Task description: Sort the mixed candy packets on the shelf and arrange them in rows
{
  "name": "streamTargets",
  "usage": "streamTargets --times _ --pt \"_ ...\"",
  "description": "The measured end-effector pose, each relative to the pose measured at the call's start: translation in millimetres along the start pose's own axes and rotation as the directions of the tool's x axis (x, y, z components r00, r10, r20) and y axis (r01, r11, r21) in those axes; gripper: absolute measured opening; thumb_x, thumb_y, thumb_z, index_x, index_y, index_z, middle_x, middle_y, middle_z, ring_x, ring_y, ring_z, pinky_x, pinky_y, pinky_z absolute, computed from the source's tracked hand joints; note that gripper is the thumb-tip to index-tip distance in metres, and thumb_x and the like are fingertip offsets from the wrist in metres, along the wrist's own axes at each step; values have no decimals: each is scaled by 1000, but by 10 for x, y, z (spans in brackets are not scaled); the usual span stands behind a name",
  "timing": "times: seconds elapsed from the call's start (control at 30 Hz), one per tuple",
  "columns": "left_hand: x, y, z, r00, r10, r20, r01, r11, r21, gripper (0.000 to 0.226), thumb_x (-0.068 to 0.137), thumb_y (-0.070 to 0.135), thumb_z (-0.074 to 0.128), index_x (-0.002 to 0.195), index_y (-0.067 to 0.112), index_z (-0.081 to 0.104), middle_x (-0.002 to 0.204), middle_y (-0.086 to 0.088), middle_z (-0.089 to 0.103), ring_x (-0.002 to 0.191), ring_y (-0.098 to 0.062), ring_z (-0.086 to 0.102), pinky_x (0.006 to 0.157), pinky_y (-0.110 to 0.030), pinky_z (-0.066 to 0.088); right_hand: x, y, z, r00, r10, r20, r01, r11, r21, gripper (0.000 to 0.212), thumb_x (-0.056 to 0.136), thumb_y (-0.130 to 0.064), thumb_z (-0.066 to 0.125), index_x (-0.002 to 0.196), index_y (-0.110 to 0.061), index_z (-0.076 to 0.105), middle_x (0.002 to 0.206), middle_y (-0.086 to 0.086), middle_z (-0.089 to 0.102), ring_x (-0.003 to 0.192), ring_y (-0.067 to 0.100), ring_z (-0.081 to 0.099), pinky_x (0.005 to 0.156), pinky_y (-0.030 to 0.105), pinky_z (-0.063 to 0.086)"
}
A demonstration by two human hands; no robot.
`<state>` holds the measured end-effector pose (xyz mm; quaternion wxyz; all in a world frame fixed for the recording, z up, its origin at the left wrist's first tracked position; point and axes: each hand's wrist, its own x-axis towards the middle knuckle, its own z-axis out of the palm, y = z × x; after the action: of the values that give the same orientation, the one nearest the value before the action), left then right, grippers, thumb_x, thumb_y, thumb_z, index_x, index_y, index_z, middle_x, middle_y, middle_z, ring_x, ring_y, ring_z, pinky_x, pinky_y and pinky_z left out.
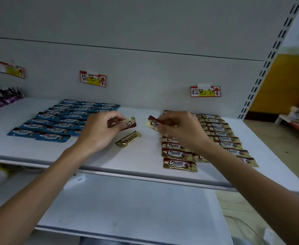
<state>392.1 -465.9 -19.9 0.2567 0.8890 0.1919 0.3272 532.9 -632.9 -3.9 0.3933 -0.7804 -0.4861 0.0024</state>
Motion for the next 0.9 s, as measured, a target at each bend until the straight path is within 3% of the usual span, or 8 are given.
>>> streamTargets --times 0.1,0.23,0.33,0.4,0.53,0.7,0.9 --pt "0 179 58 999 12 43 -8 996 -89 15 85 25 64 100 26 64 85 14 63 78 10 53 65 -3 38 -142 85 -136 1000 18 -5 -18 999 32 20 82 -23 70 101 -24 65 82 -10 68 72 -4 60 66 9 45" --pt "-38 433 169 983 51 174 -9 972 -236 21 90 18 58 103 34 56 89 14 61 86 -2 57 71 -19 46 -368 208 -329 1000 19 -6 -19 999 38 22 80 -20 72 85 -36 58 83 -13 66 79 0 62 74 23 53" --pt "-51 650 268 970 101 223 -10 928 -374 33 96 11 46 111 40 51 84 8 55 74 -3 55 64 -18 44 -545 288 -509 999 41 2 -41 999 19 29 81 -19 70 85 -43 54 80 -17 64 78 -1 62 73 23 53" --pt "-72 812 339 951 134 279 12 886 -464 39 97 10 42 117 42 48 82 5 53 67 -2 55 60 -17 47 -650 341 -636 998 60 -2 -60 998 20 28 82 -17 70 88 -41 56 78 -20 63 77 -2 61 72 20 51" --pt "-102 1083 514 938 198 285 -10 837 -547 35 95 10 45 105 41 59 88 5 59 87 -11 61 75 -24 52 -826 514 -869 993 99 -62 -102 994 -42 16 81 -14 70 88 -27 64 81 -14 65 77 3 61 72 19 48" --pt "-94 1291 721 949 216 232 -54 830 -555 13 87 18 60 87 30 57 76 6 55 70 -8 57 62 -21 49 -1043 723 -1100 983 164 -87 -173 979 -105 19 79 -7 66 76 -26 65 78 -8 67 71 2 57 67 18 44" --pt "-255 1307 919 948 214 235 -95 896 -434 26 77 15 72 80 24 48 81 4 63 74 -16 65 67 -35 55 -1240 803 -1184 984 176 -7 -176 976 -131 26 79 -7 66 72 -33 64 78 -8 67 71 5 55 67 21 43"
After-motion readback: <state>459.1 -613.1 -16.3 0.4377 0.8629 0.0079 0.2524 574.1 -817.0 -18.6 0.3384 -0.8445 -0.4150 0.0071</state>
